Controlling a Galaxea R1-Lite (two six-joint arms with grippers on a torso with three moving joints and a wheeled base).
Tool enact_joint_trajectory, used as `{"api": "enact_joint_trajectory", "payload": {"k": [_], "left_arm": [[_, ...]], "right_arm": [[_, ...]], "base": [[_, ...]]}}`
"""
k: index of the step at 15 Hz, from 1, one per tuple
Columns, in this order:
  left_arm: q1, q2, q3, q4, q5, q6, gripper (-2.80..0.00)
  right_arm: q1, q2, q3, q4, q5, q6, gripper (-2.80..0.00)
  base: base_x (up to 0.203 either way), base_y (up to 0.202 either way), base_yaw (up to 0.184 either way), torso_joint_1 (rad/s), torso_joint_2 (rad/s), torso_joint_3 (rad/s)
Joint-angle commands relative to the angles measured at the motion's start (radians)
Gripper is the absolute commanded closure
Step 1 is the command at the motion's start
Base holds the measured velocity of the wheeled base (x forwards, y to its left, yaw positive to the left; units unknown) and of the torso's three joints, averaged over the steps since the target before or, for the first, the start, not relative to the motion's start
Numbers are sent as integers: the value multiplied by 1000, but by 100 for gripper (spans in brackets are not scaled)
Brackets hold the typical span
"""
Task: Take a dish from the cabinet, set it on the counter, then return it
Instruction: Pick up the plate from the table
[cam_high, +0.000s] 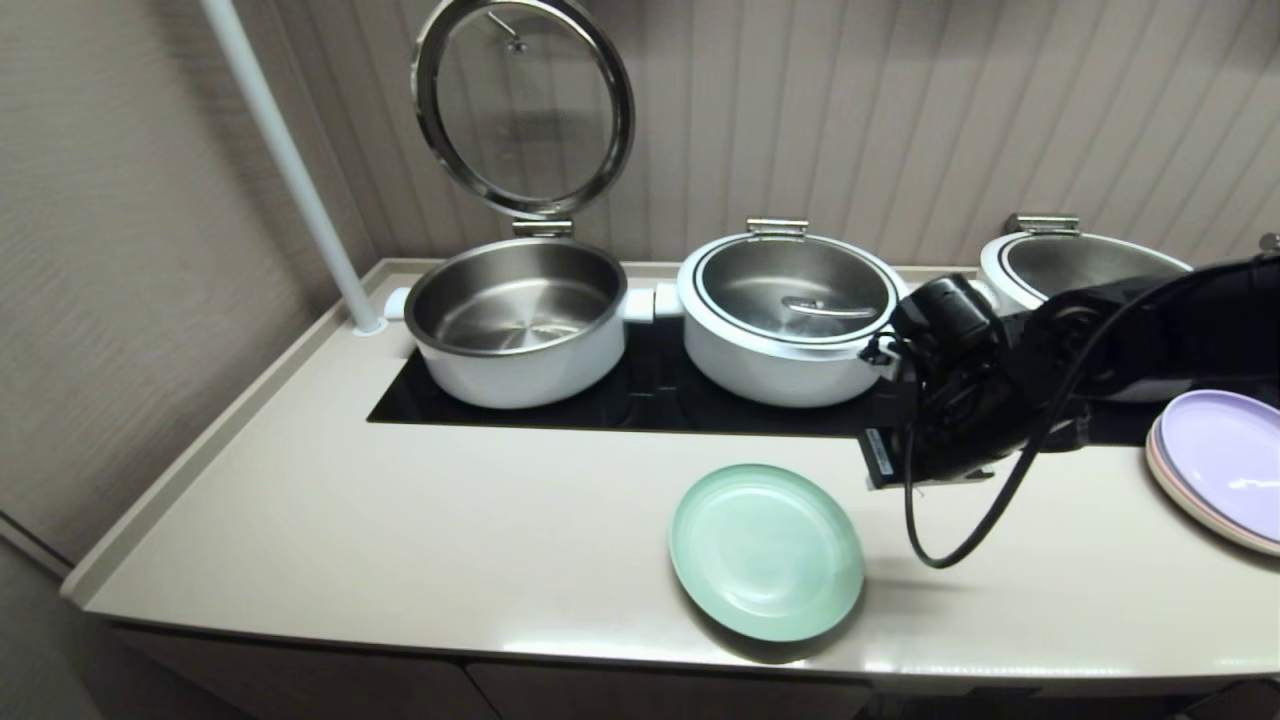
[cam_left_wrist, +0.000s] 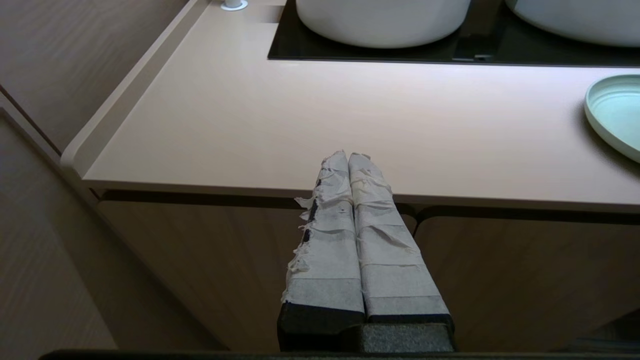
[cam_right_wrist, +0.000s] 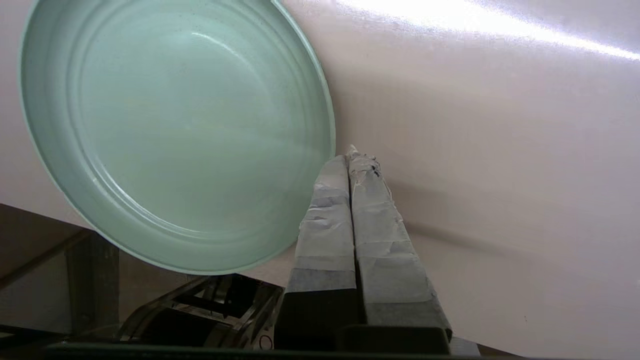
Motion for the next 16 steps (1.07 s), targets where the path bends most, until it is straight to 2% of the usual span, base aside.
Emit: {"api": "enact_joint_trajectory", "payload": {"k": [1, 5, 11, 13, 16], "left_arm": [[0, 0, 0, 0, 1, 0, 0], [0, 0, 0, 0, 1, 0, 0], [0, 0, 0, 0, 1, 0, 0], [0, 0, 0, 0, 1, 0, 0], [0, 0, 0, 0, 1, 0, 0]], "right_arm": [[1, 22, -7, 19, 1, 1, 0], [19, 26, -8, 29, 0, 36, 0], [70, 45, -25, 53, -15, 181, 0], [80, 67, -34, 47, -62, 185, 0], [79, 102, -80, 54, -72, 203, 0]], "base": [[0, 0, 0, 0, 0, 0], [0, 0, 0, 0, 0, 0], [0, 0, 0, 0, 0, 0], [0, 0, 0, 0, 0, 0], [0, 0, 0, 0, 0, 0]]}}
